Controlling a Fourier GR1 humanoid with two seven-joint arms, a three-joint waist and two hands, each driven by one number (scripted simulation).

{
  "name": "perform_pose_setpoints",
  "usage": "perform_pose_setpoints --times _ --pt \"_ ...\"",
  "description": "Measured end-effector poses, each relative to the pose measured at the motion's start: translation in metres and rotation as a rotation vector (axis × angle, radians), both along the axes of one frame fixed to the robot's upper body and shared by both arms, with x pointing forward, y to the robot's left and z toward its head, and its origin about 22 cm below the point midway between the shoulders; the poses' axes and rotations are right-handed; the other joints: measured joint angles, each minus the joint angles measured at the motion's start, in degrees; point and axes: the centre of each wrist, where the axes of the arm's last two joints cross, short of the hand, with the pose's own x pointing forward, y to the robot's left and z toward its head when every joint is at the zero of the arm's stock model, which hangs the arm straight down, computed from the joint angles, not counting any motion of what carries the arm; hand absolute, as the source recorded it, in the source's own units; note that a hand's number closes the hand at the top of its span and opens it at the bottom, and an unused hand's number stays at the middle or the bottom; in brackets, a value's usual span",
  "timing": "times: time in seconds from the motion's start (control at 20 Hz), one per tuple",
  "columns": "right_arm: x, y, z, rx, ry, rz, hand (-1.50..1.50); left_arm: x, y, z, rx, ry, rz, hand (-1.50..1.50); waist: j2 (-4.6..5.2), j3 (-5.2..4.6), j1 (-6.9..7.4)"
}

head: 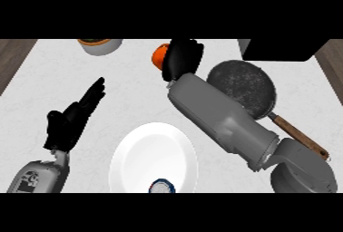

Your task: Pick the squash from the plate and place it in the pan

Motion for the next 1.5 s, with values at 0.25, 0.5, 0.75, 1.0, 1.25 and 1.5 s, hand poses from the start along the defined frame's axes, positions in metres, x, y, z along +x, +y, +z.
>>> perform_pose_setpoints --times 0.25,0.5,0.75,1.0,1.25,1.5 --pt "0.011 -0.033 -0.031 -0.002 -0.037 -0.073 1.50 -0.002 0.007 0.000 0.006 -0.004 0.012 0.00 0.31 0.00 -0.47" --pt "0.021 -0.074 -0.055 -0.019 -0.070 -0.166 1.50 -0.010 0.012 -0.002 0.006 -0.002 0.015 0.00 0.27 0.00 -0.69" --pt "0.024 -0.116 -0.077 0.001 -0.099 -0.232 1.50 -0.008 0.006 -0.001 0.003 -0.008 0.020 0.00 0.45 0.02 -0.89" --pt "0.022 -0.146 -0.094 0.032 -0.113 -0.295 1.50 -0.010 0.004 0.005 0.006 -0.010 0.015 0.00 0.56 0.02 -0.49" --pt "0.024 -0.175 -0.096 0.066 -0.131 -0.355 1.50 -0.009 0.008 0.000 0.005 -0.015 0.007 0.00 0.78 0.02 -0.11" --pt "0.020 -0.200 -0.105 0.152 -0.082 -0.466 -1.50 -0.003 0.005 0.005 0.003 -0.018 -0.006 0.00 1.07 0.06 0.16"
